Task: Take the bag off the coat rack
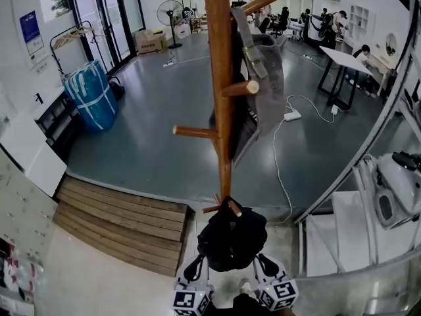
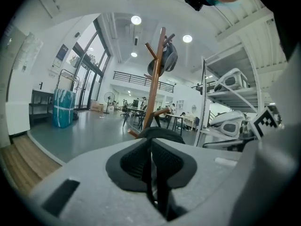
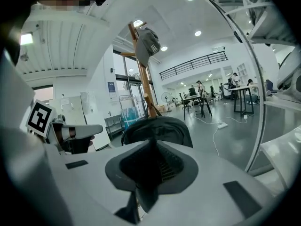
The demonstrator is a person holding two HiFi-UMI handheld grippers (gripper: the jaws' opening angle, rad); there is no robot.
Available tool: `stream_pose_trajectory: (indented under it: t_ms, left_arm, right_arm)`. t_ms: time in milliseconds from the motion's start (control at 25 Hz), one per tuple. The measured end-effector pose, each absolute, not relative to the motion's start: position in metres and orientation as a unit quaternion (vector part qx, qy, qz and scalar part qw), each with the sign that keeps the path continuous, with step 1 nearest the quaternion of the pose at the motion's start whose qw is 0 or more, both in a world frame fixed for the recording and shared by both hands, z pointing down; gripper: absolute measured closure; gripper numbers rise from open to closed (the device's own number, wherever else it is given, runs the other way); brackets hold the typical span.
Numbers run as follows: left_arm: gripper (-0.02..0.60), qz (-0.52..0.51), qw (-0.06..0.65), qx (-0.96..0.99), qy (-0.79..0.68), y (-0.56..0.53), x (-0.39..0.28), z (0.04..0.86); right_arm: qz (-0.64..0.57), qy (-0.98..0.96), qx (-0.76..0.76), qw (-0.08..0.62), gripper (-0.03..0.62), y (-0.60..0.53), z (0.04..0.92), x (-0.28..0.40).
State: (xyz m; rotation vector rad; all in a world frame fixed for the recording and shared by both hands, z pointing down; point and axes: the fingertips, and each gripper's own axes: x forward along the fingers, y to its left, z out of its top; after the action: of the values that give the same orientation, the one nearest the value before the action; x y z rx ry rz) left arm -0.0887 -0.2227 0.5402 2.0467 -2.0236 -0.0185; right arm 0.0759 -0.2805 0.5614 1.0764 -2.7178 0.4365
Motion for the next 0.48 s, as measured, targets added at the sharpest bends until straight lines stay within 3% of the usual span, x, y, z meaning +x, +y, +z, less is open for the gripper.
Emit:
stream_pose_trajectory:
  t_ms: [160,360,480]
  left_arm:
    - [0.554,0.000,0.135,0.696,-0.705,-0.228,-0.088,0.548]
    - [0.478,0.012,0.141,0.694,-0.706,-0.238,-0.089,0.560]
    - [0.463,0.023,0.146,0.691,-0.707,-0.246,-0.090,0.569]
  right_arm:
    - [0.152,-0.914,0.362,0.101,0.579,-0.293,0.573,0.083]
    - [0.147,-0.917,0.353,0.113,0.569,-0.308,0.579,0.083]
    - [0.148,-0.916,0.354,0.119,0.534,-0.319,0.586,0.083]
